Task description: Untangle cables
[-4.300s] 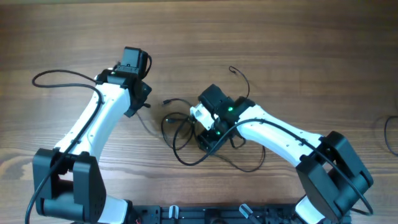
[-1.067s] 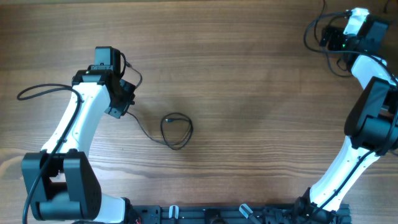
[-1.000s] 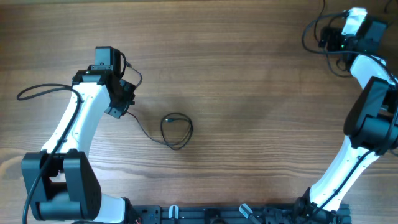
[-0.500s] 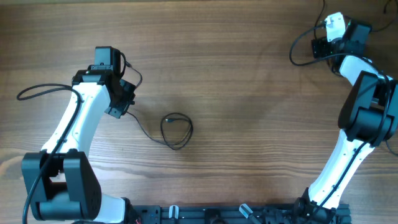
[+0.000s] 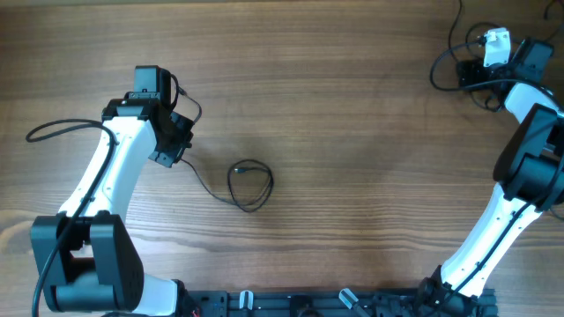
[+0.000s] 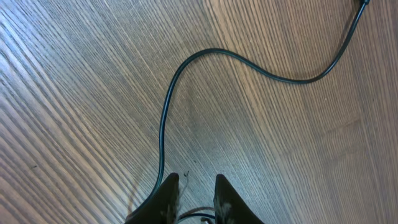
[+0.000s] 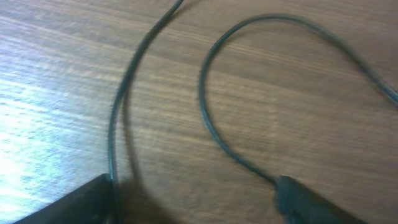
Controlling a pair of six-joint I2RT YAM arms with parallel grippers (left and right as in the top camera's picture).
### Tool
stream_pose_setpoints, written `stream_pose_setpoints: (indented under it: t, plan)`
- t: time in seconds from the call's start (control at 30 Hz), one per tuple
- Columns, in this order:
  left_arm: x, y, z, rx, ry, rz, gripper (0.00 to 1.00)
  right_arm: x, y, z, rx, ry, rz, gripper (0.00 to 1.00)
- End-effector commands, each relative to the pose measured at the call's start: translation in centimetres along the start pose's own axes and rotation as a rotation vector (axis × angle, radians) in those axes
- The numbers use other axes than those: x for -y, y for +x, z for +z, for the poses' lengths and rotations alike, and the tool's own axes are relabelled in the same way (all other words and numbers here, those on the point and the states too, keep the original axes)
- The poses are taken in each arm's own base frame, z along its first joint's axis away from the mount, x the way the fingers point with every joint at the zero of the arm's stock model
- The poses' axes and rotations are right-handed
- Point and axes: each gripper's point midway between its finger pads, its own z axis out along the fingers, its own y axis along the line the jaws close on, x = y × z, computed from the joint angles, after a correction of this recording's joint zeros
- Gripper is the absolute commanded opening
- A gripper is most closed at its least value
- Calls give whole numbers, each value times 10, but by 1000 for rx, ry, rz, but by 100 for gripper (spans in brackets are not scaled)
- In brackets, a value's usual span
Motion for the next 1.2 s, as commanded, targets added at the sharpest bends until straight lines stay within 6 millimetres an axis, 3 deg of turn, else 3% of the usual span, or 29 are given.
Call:
stream_pose_setpoints:
  t: [0.0,0.07,0.1,0.23,0.27,0.33,0.4,0.43,0.53,0.77,0.97,1.03,1.17]
  plan:
    - [4,2,-3,-18,22,2,20,-33,129,32,-315,-70,96,43]
    - [4,4,-3,-18,23,7,20,-37,135,29,-344,-86,110,10]
    - [5,5,-3,-19,23,12,20,-39,137,27,-358,-91,123,4]
    - [8,11,-3,-22,25,32,23,-34,116,13,-336,-67,180,4]
    - [9,12,-3,-22,26,36,24,-29,105,9,-312,-55,164,10]
    - [9,13,-3,-20,25,41,24,-18,76,0,-244,-22,140,38]
    - [9,13,-3,-20,25,41,25,-5,51,-10,-191,24,117,92]
    - [9,13,-3,-20,25,41,25,0,45,-12,-180,44,110,100]
    - [9,13,-3,-20,25,41,25,19,38,-14,-162,135,89,100]
    - [9,13,-3,-20,25,41,26,26,37,-3,-131,155,-8,99]
    - [9,13,-3,-21,25,40,25,42,4,-11,-27,160,-60,99]
    - [9,13,-3,-21,25,40,25,51,7,-11,-14,174,-52,99]
    - [9,13,-3,-20,25,40,26,61,37,-3,-42,155,21,100]
